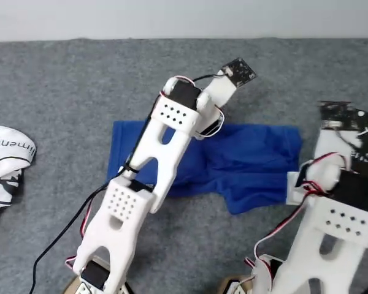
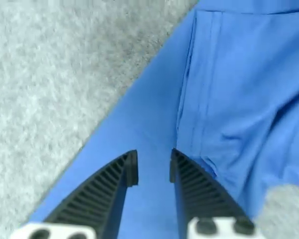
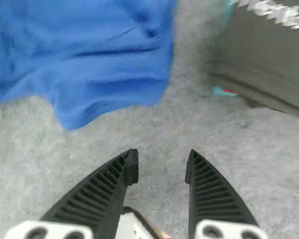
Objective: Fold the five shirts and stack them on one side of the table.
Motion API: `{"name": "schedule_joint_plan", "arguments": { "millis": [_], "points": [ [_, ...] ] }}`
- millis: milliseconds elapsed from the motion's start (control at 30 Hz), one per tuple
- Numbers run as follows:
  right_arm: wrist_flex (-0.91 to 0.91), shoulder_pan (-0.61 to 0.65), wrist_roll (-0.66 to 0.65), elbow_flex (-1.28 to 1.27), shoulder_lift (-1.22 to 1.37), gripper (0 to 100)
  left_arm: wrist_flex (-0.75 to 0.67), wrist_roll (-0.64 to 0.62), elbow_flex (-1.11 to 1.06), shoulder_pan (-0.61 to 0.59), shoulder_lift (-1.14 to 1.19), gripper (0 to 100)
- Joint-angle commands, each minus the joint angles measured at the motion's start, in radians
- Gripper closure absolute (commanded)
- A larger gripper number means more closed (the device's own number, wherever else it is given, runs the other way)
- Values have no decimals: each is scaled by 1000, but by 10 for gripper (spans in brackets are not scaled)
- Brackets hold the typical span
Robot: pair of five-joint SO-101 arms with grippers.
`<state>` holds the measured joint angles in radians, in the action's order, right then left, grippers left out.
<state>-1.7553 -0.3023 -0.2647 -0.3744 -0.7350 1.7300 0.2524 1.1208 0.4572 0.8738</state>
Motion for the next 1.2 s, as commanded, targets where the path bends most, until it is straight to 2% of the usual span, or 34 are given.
{"name": "schedule_joint_plan", "arguments": {
  "millis": [0,133,300,500,700,800,933,1167],
  "points": [
    [-33,27,-12,3,-25,833,28,-9,-206,54,-226,940],
    [-35,25,-11,55,-67,833,-6,-5,-410,158,-331,963],
    [-33,28,-11,180,-162,832,-103,-9,-568,261,-336,958],
    [-35,27,-11,193,-222,832,-235,-11,-671,387,-336,827],
    [-35,27,-9,192,-232,832,-324,-12,-714,480,-321,810],
    [-35,27,-6,192,-232,832,-364,-12,-697,479,-255,809],
    [-35,27,-6,192,-234,832,-345,-17,-602,454,-132,809],
    [-35,27,-6,192,-234,832,-149,-23,-306,460,66,818]
  ]
}}
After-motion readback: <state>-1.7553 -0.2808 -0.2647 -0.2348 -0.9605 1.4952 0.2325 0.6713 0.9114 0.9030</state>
